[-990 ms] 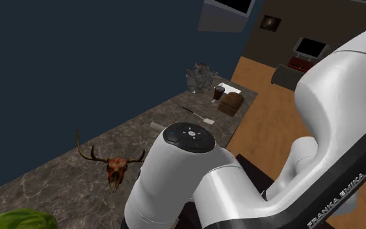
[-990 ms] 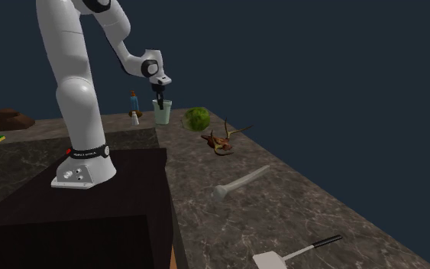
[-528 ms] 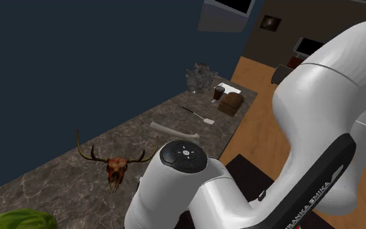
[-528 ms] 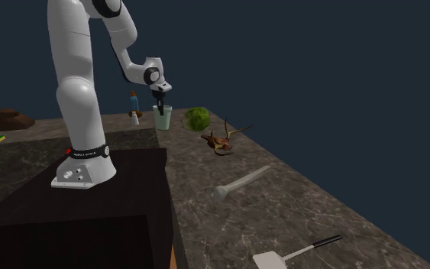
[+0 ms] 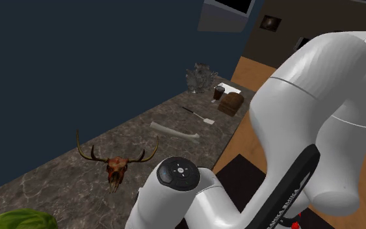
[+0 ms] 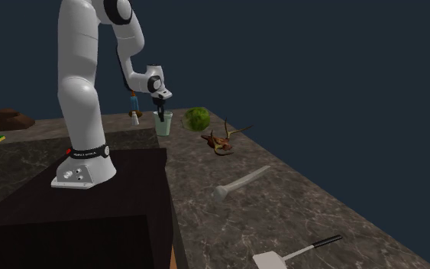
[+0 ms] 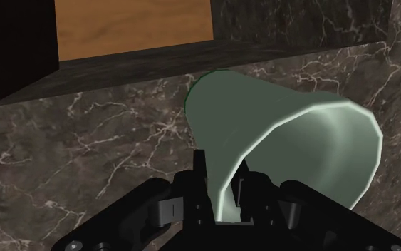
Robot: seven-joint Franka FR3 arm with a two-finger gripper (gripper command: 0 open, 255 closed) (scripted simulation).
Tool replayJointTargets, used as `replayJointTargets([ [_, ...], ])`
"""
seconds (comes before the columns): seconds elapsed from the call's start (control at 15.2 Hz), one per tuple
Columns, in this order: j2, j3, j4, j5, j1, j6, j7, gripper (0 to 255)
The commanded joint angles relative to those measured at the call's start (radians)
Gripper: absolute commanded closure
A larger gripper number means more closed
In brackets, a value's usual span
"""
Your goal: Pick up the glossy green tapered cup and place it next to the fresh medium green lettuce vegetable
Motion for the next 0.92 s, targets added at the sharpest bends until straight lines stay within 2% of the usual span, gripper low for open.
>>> replayJointTargets([
  [0.0, 0.031, -0.033, 0.004, -0.042, 0.025, 0.025, 0.027, 255],
  [0.13, 0.061, -0.071, 0.007, -0.081, 0.056, 0.052, 0.054, 255],
  [0.66, 0.061, -0.072, 0.007, -0.08, 0.056, 0.052, 0.053, 255],
  [0.73, 0.061, -0.072, 0.007, -0.08, 0.056, 0.052, 0.053, 0],
  [0.86, 0.061, -0.072, 0.007, -0.08, 0.056, 0.052, 0.053, 0],
])
